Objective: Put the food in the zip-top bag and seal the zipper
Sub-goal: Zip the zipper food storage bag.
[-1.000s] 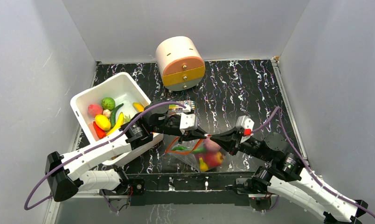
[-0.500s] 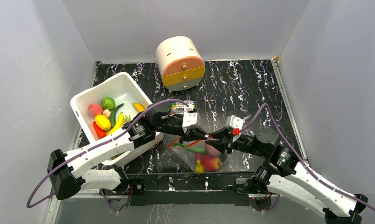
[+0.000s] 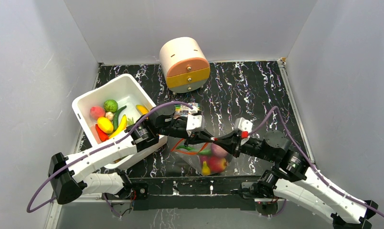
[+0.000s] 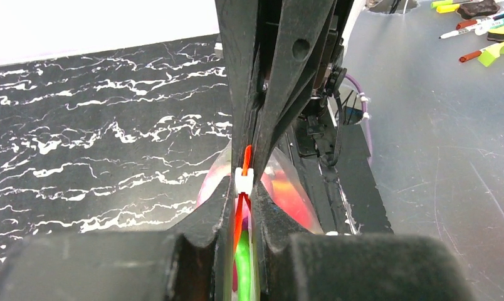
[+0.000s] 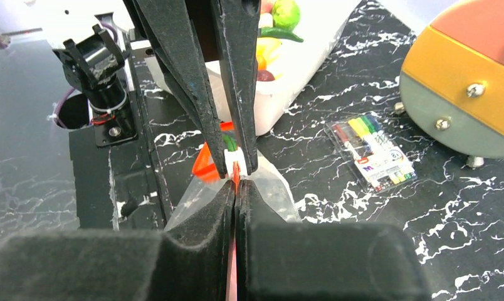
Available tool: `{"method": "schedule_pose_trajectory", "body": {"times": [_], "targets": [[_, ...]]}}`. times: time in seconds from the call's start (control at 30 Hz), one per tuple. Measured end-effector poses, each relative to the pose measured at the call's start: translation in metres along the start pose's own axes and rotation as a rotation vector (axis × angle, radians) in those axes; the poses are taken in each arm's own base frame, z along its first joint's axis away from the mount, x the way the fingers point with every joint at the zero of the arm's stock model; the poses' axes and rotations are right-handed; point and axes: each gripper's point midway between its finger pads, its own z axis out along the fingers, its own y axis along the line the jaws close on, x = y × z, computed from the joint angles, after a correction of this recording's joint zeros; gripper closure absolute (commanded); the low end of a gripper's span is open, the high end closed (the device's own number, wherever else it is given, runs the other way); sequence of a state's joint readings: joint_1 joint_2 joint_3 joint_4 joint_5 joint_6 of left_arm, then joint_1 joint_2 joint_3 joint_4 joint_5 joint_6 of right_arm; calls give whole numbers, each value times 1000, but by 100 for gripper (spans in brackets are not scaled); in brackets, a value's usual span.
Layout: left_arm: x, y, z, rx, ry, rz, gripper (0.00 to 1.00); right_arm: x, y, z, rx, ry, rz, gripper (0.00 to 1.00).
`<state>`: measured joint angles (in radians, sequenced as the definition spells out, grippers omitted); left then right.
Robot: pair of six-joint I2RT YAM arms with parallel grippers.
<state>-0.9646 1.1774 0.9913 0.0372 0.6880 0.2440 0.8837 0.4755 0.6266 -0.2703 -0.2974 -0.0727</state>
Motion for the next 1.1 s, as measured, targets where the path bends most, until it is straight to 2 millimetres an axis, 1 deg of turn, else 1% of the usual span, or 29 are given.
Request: {"method": "schedule_pose_trajectory", "body": {"times": [0.17,0.57,0.77,0.8,0.87,0.93,1.0,1.1], "targets": [[-3,1,-1,-10,-7,10,100,-9,-1,-6,17,-38,7,100],[7,4,-4,-40,36,-10,100,-11,-1,-6,29,-47,53,100],[10,5,-4,-50,42,-20,100,-17,-2,-7,40,-74,62,100],[10,5,-4,-51,44,-23,100,-17,-2,-7,40,-74,60,99],[10,5,-4,-53,45,-26,100,-16,-2,-6,36,-68,49,82],[13,6,-5,-58,55,-36,100,-14,-2,-4,25,-60,31,73],[15,5,-5,-60,61,-44,100,-16,0,-5,12,-63,10,71],[15,5,-5,-60,61,-50,100,-23,3,-4,-11,-69,-11,75]]}}
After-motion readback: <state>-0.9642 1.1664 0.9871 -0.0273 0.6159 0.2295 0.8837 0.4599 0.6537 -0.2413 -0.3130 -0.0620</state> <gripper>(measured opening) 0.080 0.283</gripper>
